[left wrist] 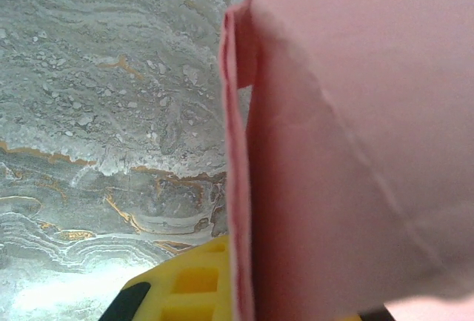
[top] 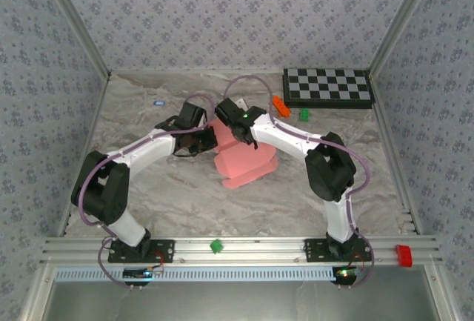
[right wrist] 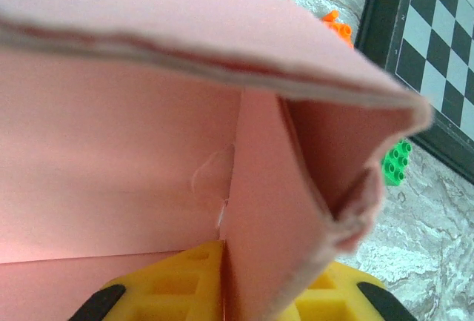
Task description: Fold the paper box
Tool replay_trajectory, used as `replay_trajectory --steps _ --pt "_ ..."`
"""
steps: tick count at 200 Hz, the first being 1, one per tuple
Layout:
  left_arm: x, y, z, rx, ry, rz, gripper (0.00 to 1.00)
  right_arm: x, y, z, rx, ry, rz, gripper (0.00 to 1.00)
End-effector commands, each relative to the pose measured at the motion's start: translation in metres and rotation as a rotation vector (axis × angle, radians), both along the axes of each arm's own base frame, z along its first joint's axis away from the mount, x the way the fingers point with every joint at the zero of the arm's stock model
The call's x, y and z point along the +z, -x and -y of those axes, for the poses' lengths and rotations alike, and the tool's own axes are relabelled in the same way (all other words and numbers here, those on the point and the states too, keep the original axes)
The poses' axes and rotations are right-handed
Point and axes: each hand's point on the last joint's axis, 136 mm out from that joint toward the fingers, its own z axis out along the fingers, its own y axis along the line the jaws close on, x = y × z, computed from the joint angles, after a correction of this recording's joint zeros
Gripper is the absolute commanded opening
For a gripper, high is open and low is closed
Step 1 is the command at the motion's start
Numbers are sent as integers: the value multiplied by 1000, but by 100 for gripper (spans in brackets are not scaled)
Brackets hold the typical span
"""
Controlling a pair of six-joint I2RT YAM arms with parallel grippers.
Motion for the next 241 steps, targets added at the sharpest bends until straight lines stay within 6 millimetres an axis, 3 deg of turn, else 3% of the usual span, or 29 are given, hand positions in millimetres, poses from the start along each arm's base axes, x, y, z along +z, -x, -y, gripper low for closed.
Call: replay_trajectory --steps 1,70,161,188,241 --pt "7 -5 0 14 1 14 0 1 6 6 9 0 -36 21" --pt "5 -7 0 26 6 7 0 12 13 -12 76 -134 -44 30" --pt "2 -8 2 48 7 -5 0 38 16 -14 93 -252 1 57" --pt "2 -7 3 64 12 -9 0 57 17 -5 92 -282 37 59" --pt "14 -13 2 174 64 14 0 115 33 22 85 -472 140 60"
